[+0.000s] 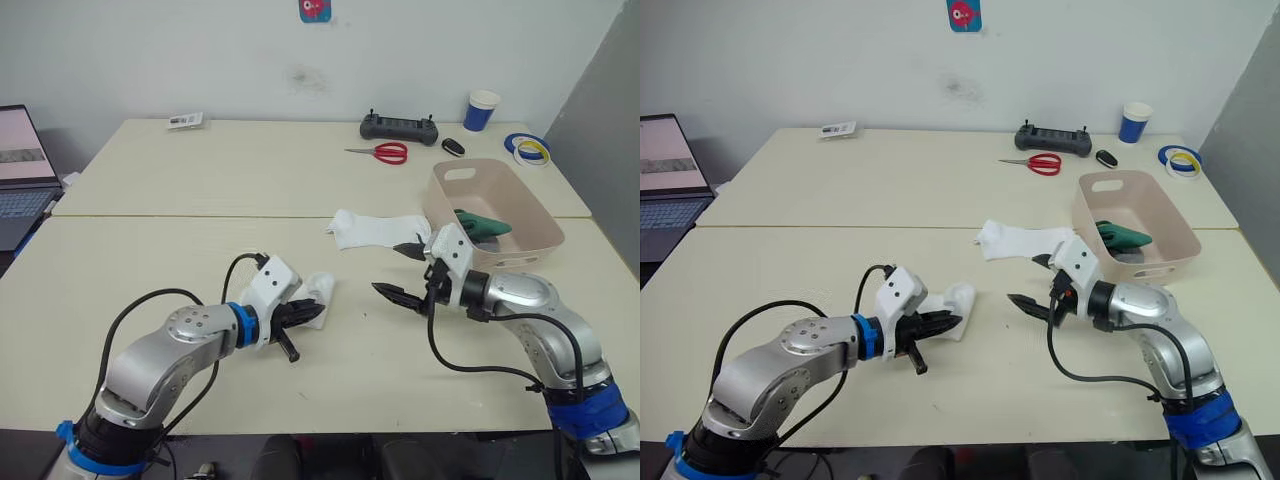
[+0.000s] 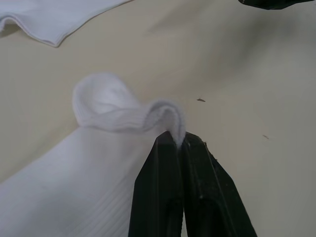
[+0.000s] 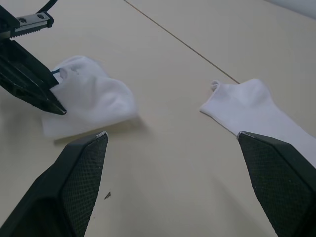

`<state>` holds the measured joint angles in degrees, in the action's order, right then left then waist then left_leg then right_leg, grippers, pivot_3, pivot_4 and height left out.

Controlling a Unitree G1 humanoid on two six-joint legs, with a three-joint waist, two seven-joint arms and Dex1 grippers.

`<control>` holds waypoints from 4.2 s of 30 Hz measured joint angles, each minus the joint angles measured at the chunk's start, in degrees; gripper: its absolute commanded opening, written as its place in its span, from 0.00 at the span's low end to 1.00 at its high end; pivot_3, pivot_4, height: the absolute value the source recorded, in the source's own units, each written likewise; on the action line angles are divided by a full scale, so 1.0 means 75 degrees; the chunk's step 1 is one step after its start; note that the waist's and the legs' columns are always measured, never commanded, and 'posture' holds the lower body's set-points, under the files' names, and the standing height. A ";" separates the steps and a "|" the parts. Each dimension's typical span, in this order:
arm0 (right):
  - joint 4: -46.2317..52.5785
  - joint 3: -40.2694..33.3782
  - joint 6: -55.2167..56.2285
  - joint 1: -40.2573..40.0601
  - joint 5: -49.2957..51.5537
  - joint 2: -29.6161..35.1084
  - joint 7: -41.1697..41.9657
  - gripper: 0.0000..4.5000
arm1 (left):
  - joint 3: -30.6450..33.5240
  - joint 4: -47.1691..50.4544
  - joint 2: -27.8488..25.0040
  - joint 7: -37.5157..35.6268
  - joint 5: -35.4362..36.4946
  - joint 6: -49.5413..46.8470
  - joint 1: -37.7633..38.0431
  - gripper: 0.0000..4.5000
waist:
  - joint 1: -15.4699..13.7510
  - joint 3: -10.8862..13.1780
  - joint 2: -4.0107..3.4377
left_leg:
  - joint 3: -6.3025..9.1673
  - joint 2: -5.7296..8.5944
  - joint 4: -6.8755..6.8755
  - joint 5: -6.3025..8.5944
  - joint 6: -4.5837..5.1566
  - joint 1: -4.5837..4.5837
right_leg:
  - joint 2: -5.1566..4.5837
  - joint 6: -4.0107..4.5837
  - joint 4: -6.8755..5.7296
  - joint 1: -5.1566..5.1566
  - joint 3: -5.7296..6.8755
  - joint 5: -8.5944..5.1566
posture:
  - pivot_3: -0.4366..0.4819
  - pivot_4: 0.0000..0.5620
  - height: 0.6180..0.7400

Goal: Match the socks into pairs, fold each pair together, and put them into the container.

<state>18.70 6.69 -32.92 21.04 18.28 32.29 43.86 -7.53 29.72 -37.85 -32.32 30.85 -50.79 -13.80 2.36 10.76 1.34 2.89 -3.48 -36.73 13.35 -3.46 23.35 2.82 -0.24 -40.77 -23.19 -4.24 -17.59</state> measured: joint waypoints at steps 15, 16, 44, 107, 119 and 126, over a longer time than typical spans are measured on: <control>-0.1060 0.0664 0.2328 0.0229 -0.1029 0.1057 0.1592 1.00 | 0.2664 -0.1027 -0.1977 -0.2831 0.0478 0.1704 0.1202 1.00 | 0.0052 0.0008 -0.0013 | -0.0010 0.0001 0.0007 0.0001 0.0001 -0.0014 | 0.0001 0.0015 0.0003 0.0001 0.0006 -0.0009 | 0.48 0.27 1.00; -0.1084 0.0832 0.2685 0.0308 -0.1152 0.1066 0.1777 1.00 | 0.2707 -0.1368 -0.1995 -0.3081 0.0225 0.2278 0.1221 1.00 | 0.0054 0.0008 -0.0013 | -0.0011 0.0000 0.0007 0.0001 0.0001 -0.0014 | 0.0001 0.0016 0.0003 0.0000 0.0006 -0.0010 | 0.48 0.27 1.00; -0.3301 0.2599 0.4857 0.1013 -0.2913 -0.0695 0.2147 0.14 | 0.0433 -0.5617 -0.1159 -0.4734 -0.3212 0.8182 -0.0069 0.05 | -0.0094 0.0002 -0.0018 | -0.0019 0.0000 0.0008 0.0000 0.0002 -0.0047 | 0.0011 0.0026 -0.0020 0.0029 0.0005 -0.0009 | 0.48 0.27 1.00; -0.3417 0.2008 0.0799 0.2156 -0.1098 -0.0081 0.2444 0.62 | -0.0460 -0.5287 -0.1119 -0.4890 -0.3681 0.6625 -0.1873 0.56 | 0.0077 0.0011 -0.0007 | -0.0011 -0.0012 0.0070 0.0000 0.0003 -0.0044 | 0.0022 0.0057 -0.0019 -0.0002 0.0012 -0.0026 | 0.48 0.27 1.00; -0.2544 0.1073 0.2948 0.1035 -0.0962 0.1006 0.3403 0.62 | 0.1558 -0.3289 -0.1963 -0.5472 -0.2034 0.7190 0.1288 0.84 | 0.0105 0.0011 -0.0007 | -0.0013 -0.0016 0.0083 0.0000 0.0003 -0.0052 | -0.0002 0.0046 -0.0015 0.0004 0.0010 -0.0034 | 0.48 0.27 1.00; -0.2452 0.1216 0.2463 0.0538 -0.0771 0.0902 0.3636 0.62 | 0.1152 -0.3071 -0.1720 -0.5053 -0.2813 0.8083 0.1546 0.80 | 0.0102 0.0010 -0.0009 | -0.0021 -0.0008 0.0073 -0.0007 -0.0002 -0.0066 | 0.0004 0.0055 -0.0019 0.0015 0.0002 -0.0013 | 0.48 0.27 1.00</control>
<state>0.31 15.81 -14.45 25.08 12.49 39.05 71.13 1.12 6.68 -50.76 -70.22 9.75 9.83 -2.20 3.12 10.84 1.27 2.74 -3.54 -36.19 13.29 -3.47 22.85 2.85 0.17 -40.91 -23.08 -4.23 -17.69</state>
